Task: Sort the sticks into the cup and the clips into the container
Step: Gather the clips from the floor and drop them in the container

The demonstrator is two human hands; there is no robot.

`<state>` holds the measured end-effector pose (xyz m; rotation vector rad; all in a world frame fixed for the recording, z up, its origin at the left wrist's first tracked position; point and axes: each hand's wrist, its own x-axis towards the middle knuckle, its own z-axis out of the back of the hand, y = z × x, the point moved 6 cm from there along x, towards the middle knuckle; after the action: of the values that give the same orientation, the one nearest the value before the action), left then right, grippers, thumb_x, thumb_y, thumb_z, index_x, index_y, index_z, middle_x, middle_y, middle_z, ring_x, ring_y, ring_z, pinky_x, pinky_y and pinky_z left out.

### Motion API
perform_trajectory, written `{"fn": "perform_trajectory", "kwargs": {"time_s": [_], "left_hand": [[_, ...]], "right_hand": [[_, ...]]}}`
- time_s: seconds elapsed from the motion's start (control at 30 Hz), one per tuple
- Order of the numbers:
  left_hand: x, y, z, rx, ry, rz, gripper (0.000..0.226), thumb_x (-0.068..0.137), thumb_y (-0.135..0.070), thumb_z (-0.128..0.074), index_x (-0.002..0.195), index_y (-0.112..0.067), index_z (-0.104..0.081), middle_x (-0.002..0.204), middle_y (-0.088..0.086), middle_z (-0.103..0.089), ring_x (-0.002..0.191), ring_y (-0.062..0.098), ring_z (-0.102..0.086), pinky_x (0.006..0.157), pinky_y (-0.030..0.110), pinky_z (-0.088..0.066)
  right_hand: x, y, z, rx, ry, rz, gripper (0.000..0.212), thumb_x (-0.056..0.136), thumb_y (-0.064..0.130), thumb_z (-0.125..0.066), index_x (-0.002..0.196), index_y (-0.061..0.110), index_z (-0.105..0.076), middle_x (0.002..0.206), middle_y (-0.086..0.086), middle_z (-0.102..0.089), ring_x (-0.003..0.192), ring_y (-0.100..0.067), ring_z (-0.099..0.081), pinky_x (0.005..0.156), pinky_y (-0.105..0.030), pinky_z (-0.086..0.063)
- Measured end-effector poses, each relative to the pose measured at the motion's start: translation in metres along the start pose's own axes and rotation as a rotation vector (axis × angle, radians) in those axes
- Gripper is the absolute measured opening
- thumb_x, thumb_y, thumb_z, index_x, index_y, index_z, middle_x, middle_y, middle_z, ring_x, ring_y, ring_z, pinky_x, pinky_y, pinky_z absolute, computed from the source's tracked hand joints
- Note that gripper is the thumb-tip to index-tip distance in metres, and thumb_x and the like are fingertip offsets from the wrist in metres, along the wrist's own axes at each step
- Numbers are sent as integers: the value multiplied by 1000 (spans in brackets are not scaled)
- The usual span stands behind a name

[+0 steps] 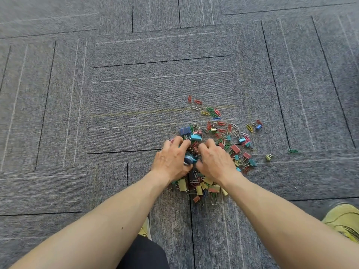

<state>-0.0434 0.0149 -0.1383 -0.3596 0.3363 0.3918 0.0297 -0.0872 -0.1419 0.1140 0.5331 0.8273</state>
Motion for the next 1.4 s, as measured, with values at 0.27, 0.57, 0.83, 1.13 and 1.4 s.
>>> {"fn": "perform_trajectory", "kwargs": {"time_s": [0.27, 0.57, 0.83, 1.13, 1.4], "left_hand": [[0, -15, -5, 81, 36, 1, 46, 91, -46, -54, 130, -27, -39, 131, 7, -33, 114, 31, -42, 78, 43, -52], [8, -12, -3, -99, -5, -66, 31, 92, -32, -59, 119, -19, -50, 110, -1, -56, 97, 19, -55, 82, 29, -47], [21, -3, 23, -769, -9, 155, 5, 94, -19, -61, 94, -15, -56, 89, 1, -60, 79, 15, -58, 74, 25, -51], [7, -18, 50, -1049, 55, 286, 10, 95, -25, -56, 93, -15, -54, 72, -4, -46, 56, 10, -39, 50, 22, -35], [-16, -63, 151, -987, -23, 118, 7, 97, -22, -56, 93, -17, -55, 80, 4, -53, 69, 19, -49, 66, 30, -46]], "right_hand": [[-2, -15, 1, 23, 41, -18, 35, 85, 33, -66, 104, 12, -46, 110, -8, -36, 85, -27, -52, 72, -38, -52], [-3, -23, 3, 200, 61, -80, 9, 90, 19, -59, 88, 13, -52, 89, -1, -42, 78, -26, -57, 69, -35, -46], [5, -42, 33, 601, 21, -172, 12, 90, 19, -62, 79, 15, -61, 72, 2, -61, 53, -8, -50, 44, -15, -38], [-15, -40, 86, 922, -67, -182, 13, 81, 11, -63, 70, 8, -58, 59, 1, -49, 51, -12, -39, 45, -26, -32], [-49, -25, 174, 950, -95, -87, 22, 86, 7, -63, 66, 12, -55, 59, 2, -54, 43, -3, -43, 43, -24, -36]]}}
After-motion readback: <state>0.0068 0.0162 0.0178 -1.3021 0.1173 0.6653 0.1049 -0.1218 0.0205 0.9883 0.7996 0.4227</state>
